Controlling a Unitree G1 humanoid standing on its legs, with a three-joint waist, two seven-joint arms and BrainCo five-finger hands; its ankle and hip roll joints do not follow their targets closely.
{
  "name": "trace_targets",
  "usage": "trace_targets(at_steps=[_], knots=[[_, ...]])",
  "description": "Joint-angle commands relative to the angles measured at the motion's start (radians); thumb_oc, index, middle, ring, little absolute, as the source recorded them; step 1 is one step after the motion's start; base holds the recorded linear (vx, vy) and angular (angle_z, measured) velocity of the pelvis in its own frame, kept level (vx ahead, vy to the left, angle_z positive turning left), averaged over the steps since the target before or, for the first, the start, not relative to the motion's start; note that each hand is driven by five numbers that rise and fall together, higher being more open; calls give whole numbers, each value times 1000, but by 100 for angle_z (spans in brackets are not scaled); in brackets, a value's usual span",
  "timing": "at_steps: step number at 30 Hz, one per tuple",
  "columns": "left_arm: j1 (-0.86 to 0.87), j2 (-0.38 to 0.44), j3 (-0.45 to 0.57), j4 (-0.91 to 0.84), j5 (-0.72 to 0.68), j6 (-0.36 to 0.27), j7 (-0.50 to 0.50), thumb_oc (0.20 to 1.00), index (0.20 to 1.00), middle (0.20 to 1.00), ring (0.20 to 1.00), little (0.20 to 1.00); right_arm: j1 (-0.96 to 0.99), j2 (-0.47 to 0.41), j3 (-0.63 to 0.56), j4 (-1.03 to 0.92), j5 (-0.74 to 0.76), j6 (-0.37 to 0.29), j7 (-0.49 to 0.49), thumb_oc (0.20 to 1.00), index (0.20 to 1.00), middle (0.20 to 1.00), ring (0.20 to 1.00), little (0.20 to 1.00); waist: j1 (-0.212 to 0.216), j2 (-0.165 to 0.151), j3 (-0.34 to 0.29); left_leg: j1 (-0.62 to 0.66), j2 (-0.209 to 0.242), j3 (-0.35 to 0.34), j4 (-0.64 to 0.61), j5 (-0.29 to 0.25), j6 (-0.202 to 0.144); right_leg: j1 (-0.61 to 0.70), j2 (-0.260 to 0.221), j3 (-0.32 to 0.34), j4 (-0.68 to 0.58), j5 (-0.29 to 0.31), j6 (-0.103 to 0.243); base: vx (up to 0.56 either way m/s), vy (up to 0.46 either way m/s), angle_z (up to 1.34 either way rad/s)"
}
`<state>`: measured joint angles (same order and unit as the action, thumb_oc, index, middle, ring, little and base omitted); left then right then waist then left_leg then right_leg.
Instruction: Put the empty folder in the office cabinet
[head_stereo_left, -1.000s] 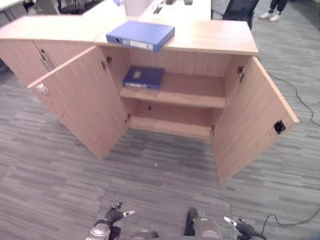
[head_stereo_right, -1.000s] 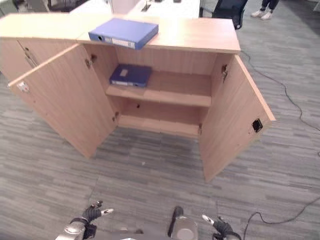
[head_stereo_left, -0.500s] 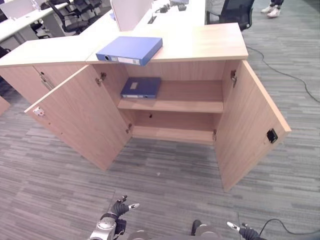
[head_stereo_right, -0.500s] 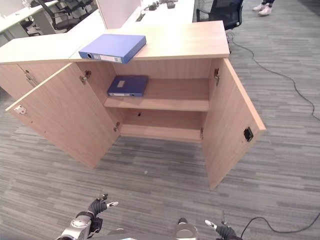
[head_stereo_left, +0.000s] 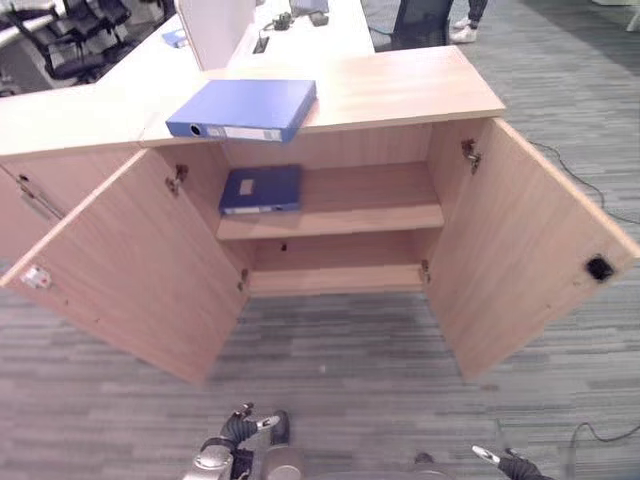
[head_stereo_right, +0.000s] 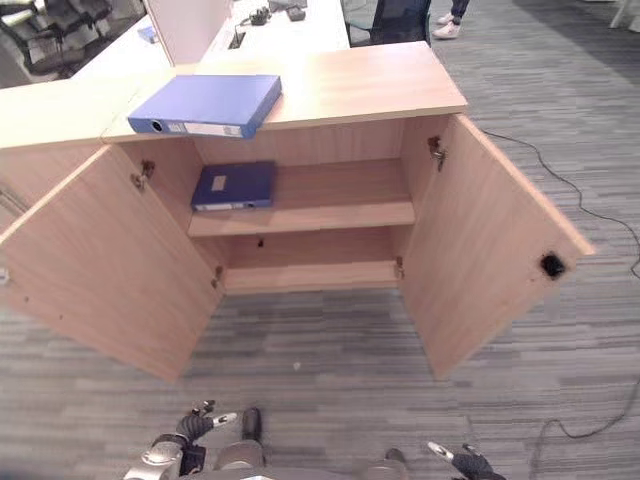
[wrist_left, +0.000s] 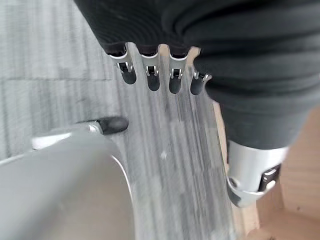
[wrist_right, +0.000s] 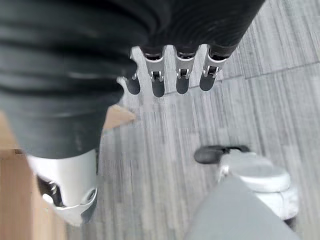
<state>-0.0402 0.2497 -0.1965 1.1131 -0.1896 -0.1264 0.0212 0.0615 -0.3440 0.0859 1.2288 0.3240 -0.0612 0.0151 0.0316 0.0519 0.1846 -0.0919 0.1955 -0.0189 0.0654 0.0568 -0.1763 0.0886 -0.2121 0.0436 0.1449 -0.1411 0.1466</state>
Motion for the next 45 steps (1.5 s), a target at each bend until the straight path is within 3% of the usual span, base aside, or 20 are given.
trace_targets(at_steps=[1,2,3,5,7,8,9,10,11,14,16,19,24,29,36,39,42,43,44,45], knots=[[10,17,17,-20,-9,-31,4,1000,1000,1000,1000,1000,-52,-41,-15,8,-29,-15,-1,1000,1000,1000,1000,1000,15,-5,-13,-59,125,-83,-124,137,-57,106,0,4,-20,-97,36,258,371,-11],[7,20,11,-14,-1,-30,0,1000,1000,1000,1000,1000,-53,-33,-15,8,-32,-14,2,1000,1000,1000,1000,1000,15,-11,-20,-61,122,-73,-115,137,-56,112,-18,7,-22,-88,49,229,431,-12],[-9,30,-8,-14,13,-31,-3,1000,1000,1000,1000,1000,-54,-21,-22,7,-27,-14,1,1000,1000,1000,1000,1000,16,-36,-28,-92,87,-30,-53,119,-48,118,-72,5,-36,-38,82,258,498,-5],[-22,42,-18,-22,23,-30,-2,1000,1000,1000,1000,1000,-60,-8,-20,7,-27,-12,2,1000,1000,1000,1000,1000,15,-51,-37,-77,57,5,-50,83,-24,71,-101,15,-13,25,93,165,389,6],[-31,59,-35,-45,40,-31,-5,1000,1000,1000,1000,1000,-74,0,-12,-2,-26,-13,3,1000,1000,1000,1000,1000,19,-64,-38,-56,31,50,-60,60,6,21,-134,-4,29,139,102,95,399,-41],[-33,68,-42,-65,42,-29,-8,1000,1000,1000,1000,1000,-82,9,-4,-11,-20,-16,2,1000,1000,1000,1000,1000,21,-56,-29,-30,8,82,-74,44,35,-34,-153,-48,113,222,83,87,515,-49],[-31,75,-41,-80,39,-27,-9,1000,1000,1000,1000,1000,-84,11,-2,-19,-21,-18,1,1000,1000,1000,1000,1000,28,-50,-24,-14,0,101,-83,39,48,-54,-167,-94,153,241,73,105,693,-44],[-22,83,-38,-102,39,-21,-13,1000,1000,1000,1000,1000,-91,17,4,-27,-27,-19,-2,1000,1000,1000,1000,1000,38,-37,-16,29,-33,134,-109,22,79,-71,-202,-227,222,259,55,98,586,-57],[-19,85,-38,-99,44,-20,-16,1000,1000,1000,1000,1000,-94,21,13,-32,-31,-22,-1,1000,1000,1000,1000,1000,36,-37,-10,52,-54,146,-121,13,89,-76,-184,-255,243,248,56,132,522,-74],[-14,81,-28,-88,46,-18,-16,1000,1000,1000,1000,1000,-96,26,30,-43,-22,-29,4,1000,1000,1000,1000,1000,14,-22,-3,92,-83,143,-140,0,107,-145,-52,-211,237,178,43,150,265,-39],[-17,81,-21,-84,43,-20,-11,1000,1000,1000,1000,1000,-93,29,37,-44,-21,-28,3,1000,1000,1000,1000,1000,11,-22,2,116,-101,147,-148,-13,108,-143,-17,-242,129,123,34,130,78,6],[-22,75,-11,-60,47,-20,-3,1000,1000,1000,1000,1000,-93,33,44,-37,-30,-26,1,1000,1000,1000,1000,1000,1,-32,1,145,-108,149,-153,-43,98,-149,-32,-268,-42,170,47,104,-53,2],[-18,61,4,-33,46,-26,8,1000,1000,1000,1000,1000,-94,34,44,-26,-43,-17,6,1000,1000,1000,1000,1000,-27,-33,16,190,-101,137,-153,-66,85,-202,-55,-188,-134,258,83,144,-92,6],[-4,50,4,-8,73,-30,3,1000,1000,1000,1000,1000,-71,30,36,-7,-67,-13,5,1000,1000,1000,1000,1000,-26,-44,-13,218,-106,145,-153,-83,71,-143,-72,-227,-195,286,88,138,-135,-1],[3,19,7,-2,46,-25,5,1000,1000,1000,1000,1000,-51,7,46,20,-79,-21,12,1000,1000,1000,1000,1000,-32,-13,-33,239,-12,123,-137,-58,12,-88,5,-267,-207,228,46,131,-242,-1],[2,15,1,-22,32,-23,0,1000,1000,1000,1000,1000,-50,-8,46,18,-64,-26,14,1000,1000,1000,1000,1000,-32,-11,-16,197,28,113,0,-48,-11,-60,34,-279,-202,187,16,46,-226,-8],[-8,10,-9,-52,17,-22,2,1000,1000,1000,1000,1000,-47,-25,36,21,-54,-27,8,1000,1000,1000,1000,1000,-33,-14,21,113,43,84,179,57,-43,0,52,-309,-215,154,-17,56,-209,1],[-14,12,-10,-72,8,-21,2,1000,1000,1000,1000,1000,-51,-31,31,21,-43,-25,5,1000,1000,1000,1000,1000,-36,-36,45,56,47,96,289,103,-47,27,49,-322,-220,142,-35,28,-175,28],[-14,12,-10,-72,8,-21,2,1000,1000,1000,1000,1000,-51,-31,31,21,-43,-25,5,1000,1000,1000,1000,1000,-36,-36,44,55,47,95,290,103,-47,27,49,-323,-220,142,-35,116,-220,32],[-13,12,-8,-77,8,-19,2,1000,1000,1000,1000,1000,-48,-32,26,25,-35,-19,5,1000,1000,1000,1000,1000,-37,-48,49,26,62,140,332,107,-39,52,54,-324,-229,129,-44,128,-132,27]])
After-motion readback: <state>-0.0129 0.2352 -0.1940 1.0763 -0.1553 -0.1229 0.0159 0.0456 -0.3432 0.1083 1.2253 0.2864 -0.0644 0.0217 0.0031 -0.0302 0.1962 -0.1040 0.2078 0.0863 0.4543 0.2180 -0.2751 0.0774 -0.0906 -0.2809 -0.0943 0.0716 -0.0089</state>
